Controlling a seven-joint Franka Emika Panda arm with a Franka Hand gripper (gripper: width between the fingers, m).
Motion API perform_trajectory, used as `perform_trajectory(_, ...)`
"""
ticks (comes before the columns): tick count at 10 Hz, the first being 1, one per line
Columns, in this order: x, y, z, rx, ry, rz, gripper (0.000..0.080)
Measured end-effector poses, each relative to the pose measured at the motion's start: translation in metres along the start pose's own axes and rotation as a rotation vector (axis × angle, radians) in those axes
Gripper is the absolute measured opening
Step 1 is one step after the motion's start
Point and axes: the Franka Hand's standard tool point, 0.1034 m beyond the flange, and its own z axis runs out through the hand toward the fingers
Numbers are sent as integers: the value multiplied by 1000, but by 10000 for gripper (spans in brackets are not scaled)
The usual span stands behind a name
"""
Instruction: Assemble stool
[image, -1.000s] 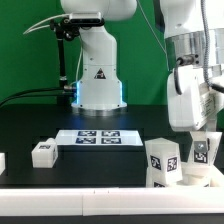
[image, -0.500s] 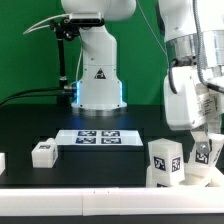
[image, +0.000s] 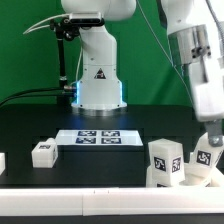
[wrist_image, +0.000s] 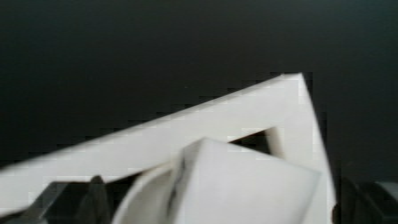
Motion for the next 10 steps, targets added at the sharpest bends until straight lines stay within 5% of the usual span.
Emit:
perform_trajectory(6, -2, -5, -9, 8, 25, -500, 649)
perform_trajectory(10, 12, -4, -5, -77, 65, -1237, 649)
